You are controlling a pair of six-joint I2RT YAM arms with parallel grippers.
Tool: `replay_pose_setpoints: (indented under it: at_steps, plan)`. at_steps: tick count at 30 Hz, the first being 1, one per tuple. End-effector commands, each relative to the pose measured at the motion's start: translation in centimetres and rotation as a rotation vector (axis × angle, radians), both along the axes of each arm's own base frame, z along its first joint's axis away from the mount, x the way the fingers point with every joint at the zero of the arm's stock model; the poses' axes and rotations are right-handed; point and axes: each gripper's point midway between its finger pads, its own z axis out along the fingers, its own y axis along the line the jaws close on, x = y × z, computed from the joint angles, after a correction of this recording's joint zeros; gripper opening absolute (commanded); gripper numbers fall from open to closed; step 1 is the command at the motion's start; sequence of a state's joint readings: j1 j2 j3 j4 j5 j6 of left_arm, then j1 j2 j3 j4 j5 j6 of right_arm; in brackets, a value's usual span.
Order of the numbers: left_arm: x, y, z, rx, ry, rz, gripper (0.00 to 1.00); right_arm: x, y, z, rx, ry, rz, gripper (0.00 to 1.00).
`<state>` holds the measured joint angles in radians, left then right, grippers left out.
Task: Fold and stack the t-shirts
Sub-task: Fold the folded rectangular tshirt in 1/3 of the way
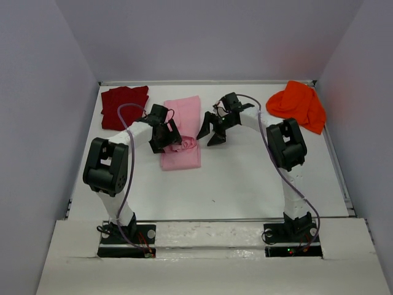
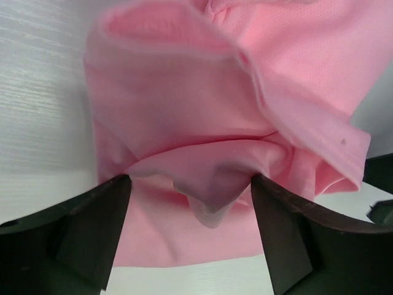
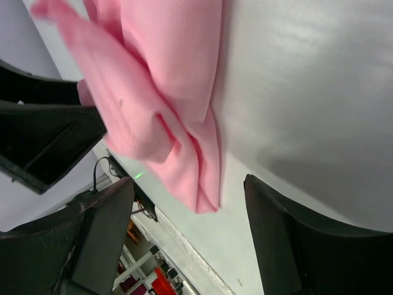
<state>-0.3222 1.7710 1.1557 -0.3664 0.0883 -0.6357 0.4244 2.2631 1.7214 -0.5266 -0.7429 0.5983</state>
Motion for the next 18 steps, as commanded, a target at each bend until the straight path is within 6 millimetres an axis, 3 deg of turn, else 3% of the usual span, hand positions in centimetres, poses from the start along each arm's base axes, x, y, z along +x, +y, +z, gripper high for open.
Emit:
replay_pose_setpoints:
  at_steps: [1, 2, 3, 5, 7, 8, 11, 12, 13, 14, 15, 18]
  plan:
    - [0.4, 0.3, 2.6, -0.002, -0.057, 0.013, 0.99, -1.7, -1.0, 4.0, 0.02, -0.031, 0.002, 0.76]
    - [0.5, 0.3, 2.9, -0.001, -0.061, 0.014, 0.99, -2.2, -1.2, 4.3, 0.021, -0.031, 0.001, 0.76]
    - [0.4, 0.4, 3.1, 0.002, -0.062, 0.018, 0.99, -2.6, -1.4, 5.9, 0.034, -0.061, -0.002, 0.75]
    - [0.8, 0.4, 4.0, 0.001, -0.079, 0.022, 0.99, -4.1, -1.8, 5.9, 0.041, -0.029, -0.001, 0.72]
    - [1.1, 0.5, 4.9, 0.006, -0.094, 0.026, 0.99, -5.2, -1.8, 7.3, 0.078, -0.026, 0.011, 0.64]
    - [1.2, 0.5, 5.4, 0.004, -0.101, 0.027, 0.99, -6.4, -1.5, 6.9, 0.082, 0.009, 0.022, 0.54]
    - [1.6, 0.6, 7.1, 0.008, -0.127, 0.034, 0.99, -8.7, -0.3, 6.7, 0.093, 0.034, 0.069, 0.52]
    - [1.7, 0.6, 7.8, 0.005, -0.139, 0.035, 0.99, -9.2, 0.1, 6.5, 0.092, 0.044, 0.076, 0.46]
    - [1.7, 0.6, 8.2, 0.004, -0.142, 0.036, 0.99, -9.6, 0.9, 6.3, 0.105, 0.037, 0.092, 0.2]
    - [1.7, 0.5, 8.6, -0.002, -0.148, 0.038, 0.99, -9.8, 1.3, 5.8, 0.106, 0.061, 0.087, 0.05]
    - [1.6, 0.5, 8.9, -0.005, -0.15, 0.04, 0.99, -10.0, 1.7, 5.3, 0.111, 0.067, 0.094, 0.0]
    - [1.3, 0.5, 9.1, -0.018, -0.15, 0.048, 0.99, -10.3, 3.2, 3.8, 0.105, 0.079, 0.115, 0.0]
